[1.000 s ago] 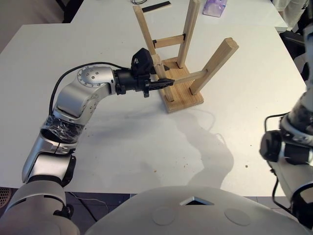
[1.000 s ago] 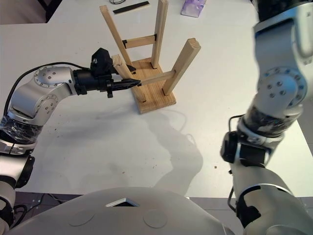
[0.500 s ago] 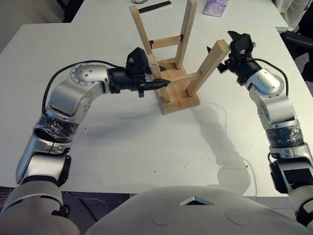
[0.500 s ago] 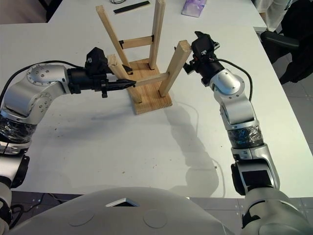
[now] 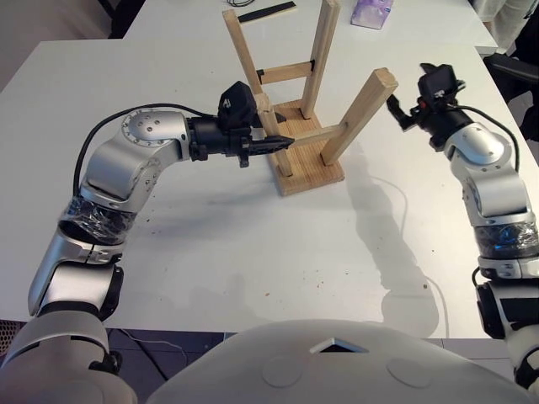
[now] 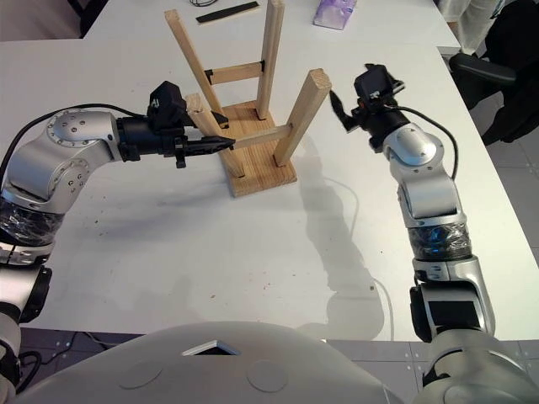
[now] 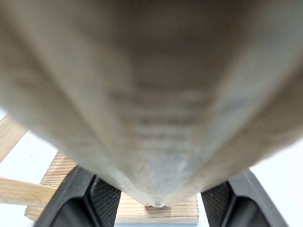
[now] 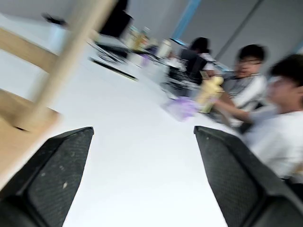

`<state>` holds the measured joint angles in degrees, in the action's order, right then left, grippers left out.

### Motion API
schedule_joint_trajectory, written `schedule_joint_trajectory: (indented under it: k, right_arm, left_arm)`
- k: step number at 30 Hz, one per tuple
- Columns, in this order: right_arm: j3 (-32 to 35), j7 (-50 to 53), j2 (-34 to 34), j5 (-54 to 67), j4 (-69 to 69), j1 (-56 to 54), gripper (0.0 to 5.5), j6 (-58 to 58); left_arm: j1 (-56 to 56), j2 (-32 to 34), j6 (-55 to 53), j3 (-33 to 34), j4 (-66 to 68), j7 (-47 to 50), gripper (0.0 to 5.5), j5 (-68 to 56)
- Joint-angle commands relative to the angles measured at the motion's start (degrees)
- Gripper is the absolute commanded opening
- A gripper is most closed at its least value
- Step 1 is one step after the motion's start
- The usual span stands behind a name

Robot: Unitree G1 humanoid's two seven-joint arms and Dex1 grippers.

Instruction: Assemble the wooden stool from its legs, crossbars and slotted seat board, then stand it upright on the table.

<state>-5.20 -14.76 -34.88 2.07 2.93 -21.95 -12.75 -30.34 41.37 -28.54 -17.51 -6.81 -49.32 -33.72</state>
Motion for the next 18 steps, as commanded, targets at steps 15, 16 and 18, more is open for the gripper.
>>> schedule_joint_trajectory:
  k: [15,16,18]
  right_arm:
    - [-8.6,-12.6,1.7,4.3,-10.2,1.4,4.29,-5.0]
    - [-9.7,-12.7,0.2,1.1,-8.0,2.2,4.39,-3.1]
    - [-10.5,-13.4,-1.2,-2.5,-4.5,3.5,4.75,-0.3]
  left_arm:
    - [15.6,-3.5,-13.5,1.2,-5.3,8.7,2.9,-2.7]
    - [15.5,-4.7,-13.2,2.5,-5.5,10.9,3.01,-2.4]
    - [15.4,-6.7,-14.5,4.7,-7.1,12.6,3.28,-3.5]
